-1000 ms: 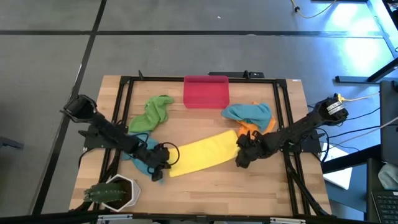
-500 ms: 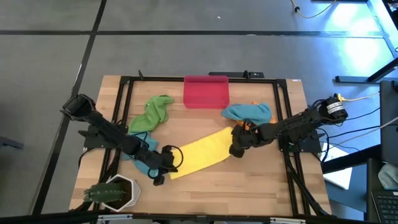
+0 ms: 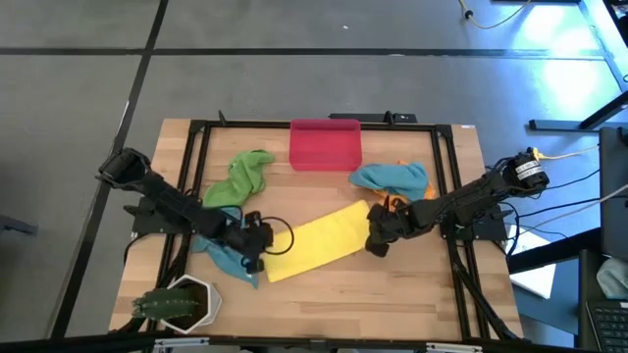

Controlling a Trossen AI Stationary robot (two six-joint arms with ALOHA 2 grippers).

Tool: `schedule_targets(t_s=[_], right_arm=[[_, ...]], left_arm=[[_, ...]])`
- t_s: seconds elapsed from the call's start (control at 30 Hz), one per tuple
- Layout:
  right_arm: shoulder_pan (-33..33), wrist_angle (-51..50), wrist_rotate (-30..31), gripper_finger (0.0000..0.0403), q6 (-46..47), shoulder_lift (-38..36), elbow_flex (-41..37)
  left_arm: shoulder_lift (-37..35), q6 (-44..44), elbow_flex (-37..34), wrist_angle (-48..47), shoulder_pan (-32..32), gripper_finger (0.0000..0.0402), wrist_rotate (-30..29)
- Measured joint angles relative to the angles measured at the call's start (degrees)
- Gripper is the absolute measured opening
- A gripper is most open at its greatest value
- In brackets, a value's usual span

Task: Roll microfiber towels into tight, uniform cylinder then place into a basket
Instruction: Roll the yellow microfiber cloth

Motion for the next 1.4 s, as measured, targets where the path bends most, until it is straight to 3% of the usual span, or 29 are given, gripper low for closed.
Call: schedule_targets(t_s=[0.1,0.47,0.83,1.0,1.2,1.4], right_arm=[[-1.3,2.7,2.4,0.0016,-0.1,0.0,0.0],[-7.9,7.2,1.0,0.0016,-2.3,7.1,0.0],[-15.6,19.1,-1.2,0.0016,-13.9,9.8,0.0],[-19.7,25.3,-2.2,0.0016,-17.5,9.9,-0.1],[-22.6,35.0,-7.2,0.0016,-21.1,10.2,-0.1],[-18.6,36.3,-8.2,0.0016,-23.7,7.6,-0.1]], left_arm=[[0.0,-0.2,0.0,-0.8,1.1,0.0003,1.4],[0.2,-4.1,0.0,-4.1,0.7,0.0000,5.7],[6.7,-9.1,0.5,9.0,-5.7,0.0000,14.4],[8.2,-4.6,5.6,9.9,-7.1,0.0001,15.5],[8.6,6.7,13.3,6.6,-7.5,0.0002,14.8],[7.2,10.4,19.0,-3.6,-7.4,0.0002,8.5]])
